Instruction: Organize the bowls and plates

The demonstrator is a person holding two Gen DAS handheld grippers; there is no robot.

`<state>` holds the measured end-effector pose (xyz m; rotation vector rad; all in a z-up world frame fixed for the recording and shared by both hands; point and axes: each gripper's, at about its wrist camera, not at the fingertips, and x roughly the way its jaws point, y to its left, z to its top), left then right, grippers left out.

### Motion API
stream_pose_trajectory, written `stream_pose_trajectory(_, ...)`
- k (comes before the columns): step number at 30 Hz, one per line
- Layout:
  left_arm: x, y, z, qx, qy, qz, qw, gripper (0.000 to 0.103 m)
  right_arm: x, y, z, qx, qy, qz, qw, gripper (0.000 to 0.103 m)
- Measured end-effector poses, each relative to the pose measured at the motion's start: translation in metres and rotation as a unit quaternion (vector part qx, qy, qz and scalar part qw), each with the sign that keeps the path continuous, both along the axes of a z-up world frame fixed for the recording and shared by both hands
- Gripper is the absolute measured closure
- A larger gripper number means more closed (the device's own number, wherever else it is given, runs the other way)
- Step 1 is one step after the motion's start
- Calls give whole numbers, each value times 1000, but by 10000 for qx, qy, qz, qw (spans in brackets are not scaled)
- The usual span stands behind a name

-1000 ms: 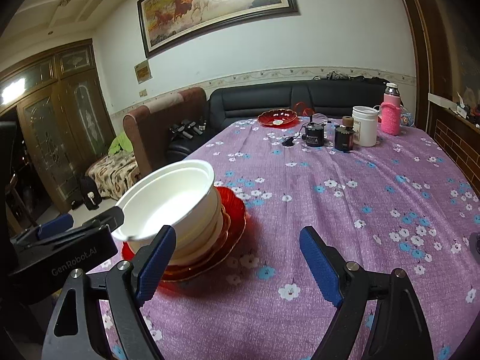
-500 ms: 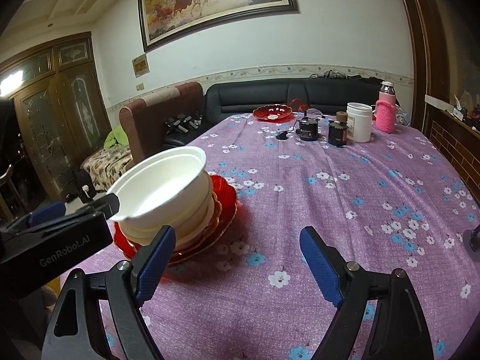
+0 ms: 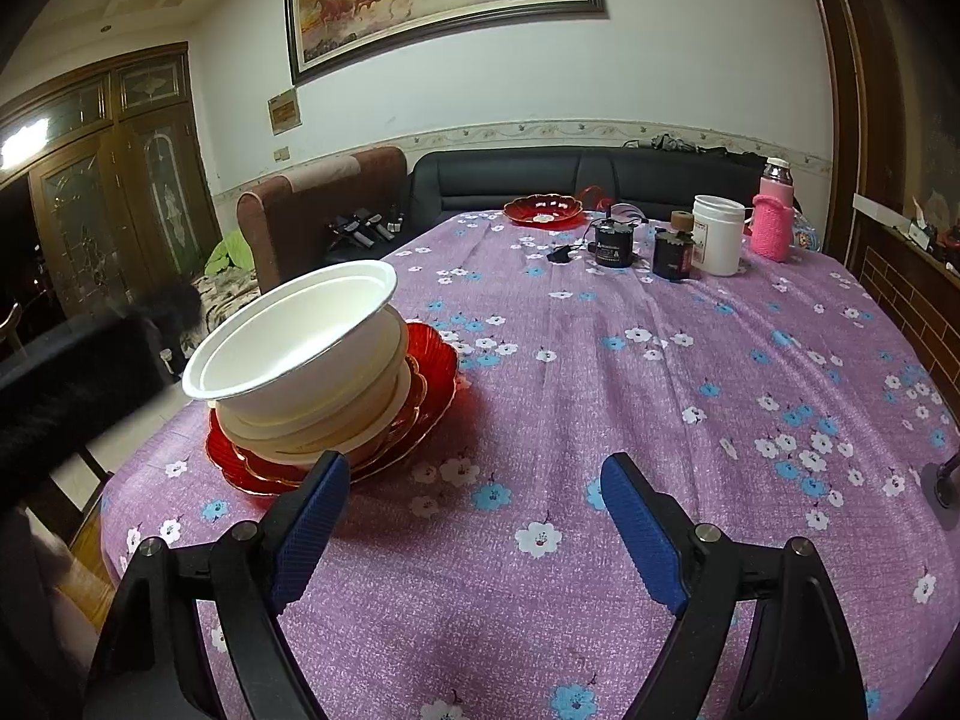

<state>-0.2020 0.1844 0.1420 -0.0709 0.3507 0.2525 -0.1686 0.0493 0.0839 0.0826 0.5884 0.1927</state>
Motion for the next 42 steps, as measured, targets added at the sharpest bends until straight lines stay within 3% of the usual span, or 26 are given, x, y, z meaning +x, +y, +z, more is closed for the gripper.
stream_pose_trajectory(3,-9,-6,4,162,-308,-1,9994,0,-1,0,0,-1,-46,28,10000,14)
stream_pose_trajectory(6,-5,-11,4,269,-116,-99,9995,0,-1,-1,0,29,-45,51,10000,14)
stream_pose_trajectory(11,5,-3,0,-168,170,-440,9987,0,-1,3,-3,2,-18,131,9999,14)
stream_pose_trajectory(23,22,5,-20,-345,895,-523,9940,0,-3,23,-7,-231,11,341,9991,13)
stream_pose_trajectory(42,28,27,-35,-574,1138,-461,9908,0,1,50,-12,-549,104,558,9969,13)
